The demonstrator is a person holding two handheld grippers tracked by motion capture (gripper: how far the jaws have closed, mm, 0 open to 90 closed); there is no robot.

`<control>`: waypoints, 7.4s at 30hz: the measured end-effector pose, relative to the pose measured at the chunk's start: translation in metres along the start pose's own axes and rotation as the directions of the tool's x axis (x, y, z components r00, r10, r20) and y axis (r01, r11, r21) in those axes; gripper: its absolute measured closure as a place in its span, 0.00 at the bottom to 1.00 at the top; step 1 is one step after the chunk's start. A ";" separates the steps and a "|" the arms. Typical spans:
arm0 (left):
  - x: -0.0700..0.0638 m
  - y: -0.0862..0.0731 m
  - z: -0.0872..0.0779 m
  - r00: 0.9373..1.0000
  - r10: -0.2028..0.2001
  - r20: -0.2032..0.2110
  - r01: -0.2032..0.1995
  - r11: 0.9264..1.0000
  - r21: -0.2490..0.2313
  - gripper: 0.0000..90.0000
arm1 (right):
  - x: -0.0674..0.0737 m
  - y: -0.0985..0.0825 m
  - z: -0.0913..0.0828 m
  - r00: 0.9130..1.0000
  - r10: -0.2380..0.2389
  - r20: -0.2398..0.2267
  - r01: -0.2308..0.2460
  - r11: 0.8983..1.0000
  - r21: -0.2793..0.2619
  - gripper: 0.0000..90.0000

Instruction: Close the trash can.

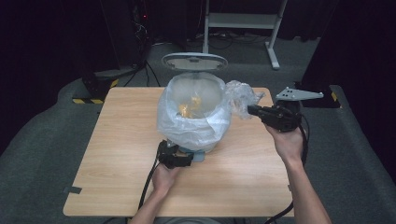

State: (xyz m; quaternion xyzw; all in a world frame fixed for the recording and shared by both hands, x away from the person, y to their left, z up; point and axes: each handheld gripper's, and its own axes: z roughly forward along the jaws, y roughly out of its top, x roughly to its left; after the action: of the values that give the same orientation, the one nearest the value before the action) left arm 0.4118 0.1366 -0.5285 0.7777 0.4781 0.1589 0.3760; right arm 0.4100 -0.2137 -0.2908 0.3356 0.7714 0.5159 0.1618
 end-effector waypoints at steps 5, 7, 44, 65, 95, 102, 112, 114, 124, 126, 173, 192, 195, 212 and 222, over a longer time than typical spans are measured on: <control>0.000 0.000 0.000 1.000 0.000 0.000 0.000 1.000 0.000 0.09 | 0.004 0.006 0.002 1.000 -0.011 -0.014 0.011 1.000 0.000 0.99; 0.000 0.000 0.000 1.000 0.000 0.000 0.000 1.000 0.000 0.09 | 0.004 0.008 0.003 1.000 -0.014 -0.019 0.014 1.000 -0.001 0.99; 0.000 0.000 0.000 1.000 -0.001 0.001 0.001 1.000 0.000 0.09 | 0.021 0.037 0.049 0.994 -0.048 -0.100 0.053 0.997 0.047 0.99; 0.000 0.000 0.000 1.000 -0.003 0.002 0.003 1.000 -0.001 0.09 | 0.030 0.047 0.097 0.991 -0.049 -0.124 0.066 0.988 0.137 0.98; 0.000 0.000 0.000 1.000 -0.007 0.003 0.007 1.000 -0.004 0.10 | 0.023 0.043 0.104 0.997 -0.018 -0.079 0.029 0.991 0.128 0.94; 0.000 0.000 0.000 1.000 -0.008 0.003 0.008 1.000 -0.004 0.10 | 0.025 0.041 0.116 0.997 -0.052 -0.064 0.064 0.977 0.202 1.00; 0.000 0.000 0.000 1.000 -0.006 0.003 0.006 1.000 -0.003 0.10 | 0.027 0.037 0.130 0.996 -0.070 -0.050 0.081 0.959 0.273 1.00; 0.000 0.000 0.000 1.000 0.000 -0.003 0.000 1.000 -0.001 0.10 | 0.026 0.035 0.132 0.997 -0.066 -0.051 0.077 0.956 0.283 1.00; 0.000 0.000 0.000 1.000 0.000 -0.009 0.000 1.000 -0.005 0.10 | 0.025 0.030 0.126 0.998 -0.028 -0.060 0.041 0.973 0.228 0.82; 0.000 0.000 0.000 1.000 0.000 -0.009 0.000 1.000 -0.005 0.10 | 0.024 0.029 0.121 0.998 -0.028 -0.056 0.039 0.979 0.202 0.77; 0.001 0.000 -0.001 1.000 0.009 -0.009 -0.009 1.000 0.000 0.12 | -0.002 0.000 0.046 0.996 0.085 -0.040 -0.087 0.995 -0.052 0.58; 0.001 0.000 -0.001 1.000 0.009 -0.009 -0.009 1.000 0.000 0.12 | -0.005 -0.018 0.030 0.993 0.108 -0.038 -0.111 0.991 -0.079 0.59; 0.001 0.000 -0.001 1.000 0.009 -0.009 -0.009 1.000 0.000 0.12 | -0.006 -0.021 0.028 0.993 0.110 -0.031 -0.113 0.990 -0.083 0.59; 0.001 0.000 -0.001 1.000 0.009 -0.009 -0.009 1.000 0.000 0.12 | -0.005 -0.035 0.018 0.993 0.114 -0.015 -0.115 0.989 -0.092 0.59; 0.001 0.000 -0.001 1.000 0.009 -0.009 -0.009 1.000 0.001 0.12 | -0.006 -0.046 0.016 0.991 0.135 -0.017 -0.136 0.986 -0.094 0.59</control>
State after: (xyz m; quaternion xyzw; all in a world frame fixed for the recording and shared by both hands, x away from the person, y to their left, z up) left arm 0.4117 0.1383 -0.5278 0.7793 0.4762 0.1640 0.3729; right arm 0.4075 -0.2183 -0.3398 0.3764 0.7223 0.5635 0.1382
